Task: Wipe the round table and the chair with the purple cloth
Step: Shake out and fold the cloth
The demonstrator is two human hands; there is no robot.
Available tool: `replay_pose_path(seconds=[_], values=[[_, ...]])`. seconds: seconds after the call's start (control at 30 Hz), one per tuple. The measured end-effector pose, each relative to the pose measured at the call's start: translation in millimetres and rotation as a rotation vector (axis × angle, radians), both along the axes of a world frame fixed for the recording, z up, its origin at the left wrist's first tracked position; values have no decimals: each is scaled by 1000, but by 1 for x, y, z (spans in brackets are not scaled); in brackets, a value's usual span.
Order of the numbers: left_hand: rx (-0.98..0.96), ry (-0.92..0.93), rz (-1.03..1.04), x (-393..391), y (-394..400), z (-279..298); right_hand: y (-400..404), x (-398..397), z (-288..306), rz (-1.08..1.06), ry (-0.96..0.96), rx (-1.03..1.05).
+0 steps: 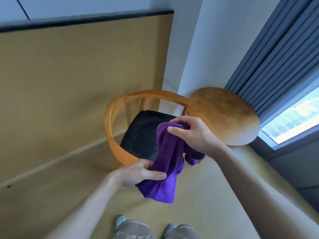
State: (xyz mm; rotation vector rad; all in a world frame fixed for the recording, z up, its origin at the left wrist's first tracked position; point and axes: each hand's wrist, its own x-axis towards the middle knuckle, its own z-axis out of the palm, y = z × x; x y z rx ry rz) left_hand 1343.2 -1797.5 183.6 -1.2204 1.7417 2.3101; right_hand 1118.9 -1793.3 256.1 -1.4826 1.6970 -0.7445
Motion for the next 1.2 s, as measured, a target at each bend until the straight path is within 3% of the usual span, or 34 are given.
replay_pose_path(seconds=[0.13, 0.27, 0.43, 0.57, 0.63, 0.8, 0.97, 1.07, 1.2], values=[[29, 277, 165, -14, -17, 52, -28, 6, 59, -104, 42, -141], [224, 657, 274, -31, -39, 99, -35, 2, 73, -236, 40, -193], [314, 839, 276, -47, -59, 143, -10, -11, 66, -325, -401, -153], [301, 866, 241, -59, -71, 165, 24, -16, 39, -505, 12, -154], [310, 876, 264, -62, -76, 168, 39, -12, 21, -523, -70, -98], [324, 849, 343, -67, -78, 164, 38, -4, 14, -409, -671, -68], [189, 696, 466, -60, -91, 172, 12, -8, 44, -467, -849, -158], [69, 528, 515, -47, -111, 180, 0, -17, 63, -517, -858, -117], [-54, 338, 505, -25, -143, 184, -17, -26, 93, -542, -532, -68]])
